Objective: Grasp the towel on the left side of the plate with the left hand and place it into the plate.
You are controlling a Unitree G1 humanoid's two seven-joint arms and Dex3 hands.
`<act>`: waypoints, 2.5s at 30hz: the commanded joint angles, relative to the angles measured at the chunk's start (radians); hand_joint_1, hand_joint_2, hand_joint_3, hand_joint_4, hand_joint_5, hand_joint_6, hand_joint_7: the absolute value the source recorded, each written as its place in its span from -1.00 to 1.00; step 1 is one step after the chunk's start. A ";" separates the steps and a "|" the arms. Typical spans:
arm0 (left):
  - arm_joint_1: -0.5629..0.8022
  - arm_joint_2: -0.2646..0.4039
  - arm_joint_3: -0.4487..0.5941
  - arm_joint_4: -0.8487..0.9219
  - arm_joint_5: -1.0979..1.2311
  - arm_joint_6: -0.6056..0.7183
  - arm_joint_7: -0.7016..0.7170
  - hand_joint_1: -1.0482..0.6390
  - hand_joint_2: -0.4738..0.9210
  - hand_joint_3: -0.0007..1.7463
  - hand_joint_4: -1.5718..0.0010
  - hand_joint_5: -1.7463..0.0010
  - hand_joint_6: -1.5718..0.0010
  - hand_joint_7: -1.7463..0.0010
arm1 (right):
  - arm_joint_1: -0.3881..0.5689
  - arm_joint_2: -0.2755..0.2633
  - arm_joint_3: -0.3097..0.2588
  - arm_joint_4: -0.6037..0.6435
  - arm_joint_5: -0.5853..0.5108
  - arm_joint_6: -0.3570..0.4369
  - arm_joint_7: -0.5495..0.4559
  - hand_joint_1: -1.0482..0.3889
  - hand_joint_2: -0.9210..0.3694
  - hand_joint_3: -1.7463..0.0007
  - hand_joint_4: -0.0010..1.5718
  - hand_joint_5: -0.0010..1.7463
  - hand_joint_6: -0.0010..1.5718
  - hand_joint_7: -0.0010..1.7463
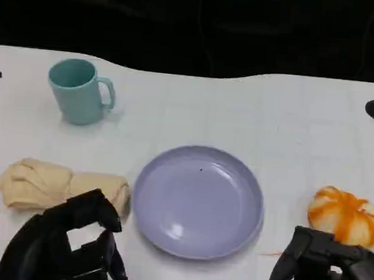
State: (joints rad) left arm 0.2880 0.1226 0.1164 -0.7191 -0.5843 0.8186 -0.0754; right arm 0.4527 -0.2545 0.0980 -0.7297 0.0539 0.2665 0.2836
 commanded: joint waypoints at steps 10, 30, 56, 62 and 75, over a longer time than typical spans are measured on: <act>-0.008 0.015 0.002 0.016 0.006 -0.019 -0.005 0.12 0.42 0.61 -0.05 -1.00 0.16 -1.00 | -0.013 0.002 -0.004 0.004 0.005 -0.005 -0.007 0.41 -0.45 -0.29 -0.06 1.00 -0.17 0.63; -0.020 -0.020 0.002 0.030 0.069 -0.111 0.029 0.09 0.44 0.32 0.29 -0.70 0.19 -0.17 | -0.021 -0.002 0.001 0.006 -0.002 -0.008 -0.008 0.39 -0.43 -0.31 -0.05 1.00 -0.16 0.63; -0.198 0.433 -0.179 0.223 0.850 -0.492 -0.163 -0.22 0.94 -0.98 0.95 0.23 0.56 0.99 | -0.031 0.006 0.027 -0.027 -0.007 0.035 -0.025 0.39 -0.41 -0.31 -0.03 1.00 -0.16 0.64; -0.276 0.519 -0.280 0.318 1.076 -0.533 -0.199 -0.27 0.94 -1.00 0.80 0.47 0.59 1.00 | -0.032 0.005 0.025 -0.030 -0.006 0.043 -0.024 0.38 -0.41 -0.31 -0.03 1.00 -0.15 0.63; -0.513 0.490 -0.467 0.627 1.337 -0.504 -0.310 -0.33 0.91 -1.00 0.66 0.85 0.65 0.99 | -0.027 0.003 0.027 -0.033 -0.010 0.040 -0.024 0.37 -0.42 -0.28 -0.04 1.00 -0.15 0.61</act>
State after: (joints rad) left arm -0.1858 0.6221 -0.3247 -0.1515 0.7153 0.3194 -0.3794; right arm 0.4235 -0.2437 0.1288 -0.7548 0.0436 0.3064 0.2607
